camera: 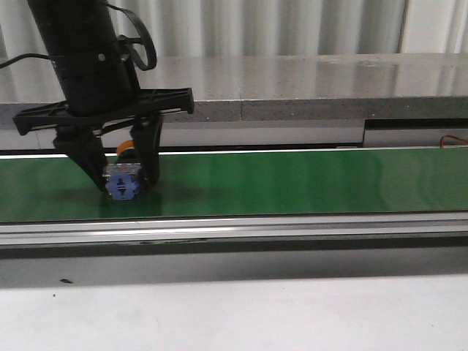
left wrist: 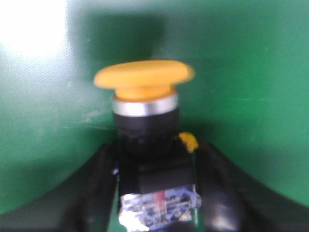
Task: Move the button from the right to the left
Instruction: 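Lower the left gripper over the button on the belt and grasp it, then lift the button with the left gripper and lower it into the blue tray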
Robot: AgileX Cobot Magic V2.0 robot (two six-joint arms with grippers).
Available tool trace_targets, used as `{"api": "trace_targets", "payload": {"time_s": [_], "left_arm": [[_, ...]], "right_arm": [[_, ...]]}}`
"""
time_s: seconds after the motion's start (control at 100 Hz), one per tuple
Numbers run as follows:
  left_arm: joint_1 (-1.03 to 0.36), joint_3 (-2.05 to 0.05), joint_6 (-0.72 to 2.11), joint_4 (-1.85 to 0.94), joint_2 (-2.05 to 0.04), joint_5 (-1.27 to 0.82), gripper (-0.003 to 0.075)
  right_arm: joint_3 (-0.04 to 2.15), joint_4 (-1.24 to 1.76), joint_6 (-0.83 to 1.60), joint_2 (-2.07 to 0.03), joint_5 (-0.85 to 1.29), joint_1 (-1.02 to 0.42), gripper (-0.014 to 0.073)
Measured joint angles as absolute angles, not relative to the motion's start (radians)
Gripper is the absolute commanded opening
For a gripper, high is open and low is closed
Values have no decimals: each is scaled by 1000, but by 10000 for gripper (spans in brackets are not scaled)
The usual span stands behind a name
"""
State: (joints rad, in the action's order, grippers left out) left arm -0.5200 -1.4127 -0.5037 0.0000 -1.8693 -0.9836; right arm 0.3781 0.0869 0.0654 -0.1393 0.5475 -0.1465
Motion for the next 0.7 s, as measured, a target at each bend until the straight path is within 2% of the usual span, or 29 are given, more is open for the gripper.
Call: {"api": "trace_targets", "payload": {"time_s": [0.01,0.37,0.7], "left_arm": [[-520,-1415,-504,0,-1869,-984,-25],[-504,-1479,-536,82,-1833,-1048,-15],[-298,-1492,-369,119,-1794,-1180,-14]], "right_arm": [[378,87,65,-139,547,-147,-68],[378,87,65,-139,547,-147,-68],[378,87,65,-139,547,-147,-68]]}}
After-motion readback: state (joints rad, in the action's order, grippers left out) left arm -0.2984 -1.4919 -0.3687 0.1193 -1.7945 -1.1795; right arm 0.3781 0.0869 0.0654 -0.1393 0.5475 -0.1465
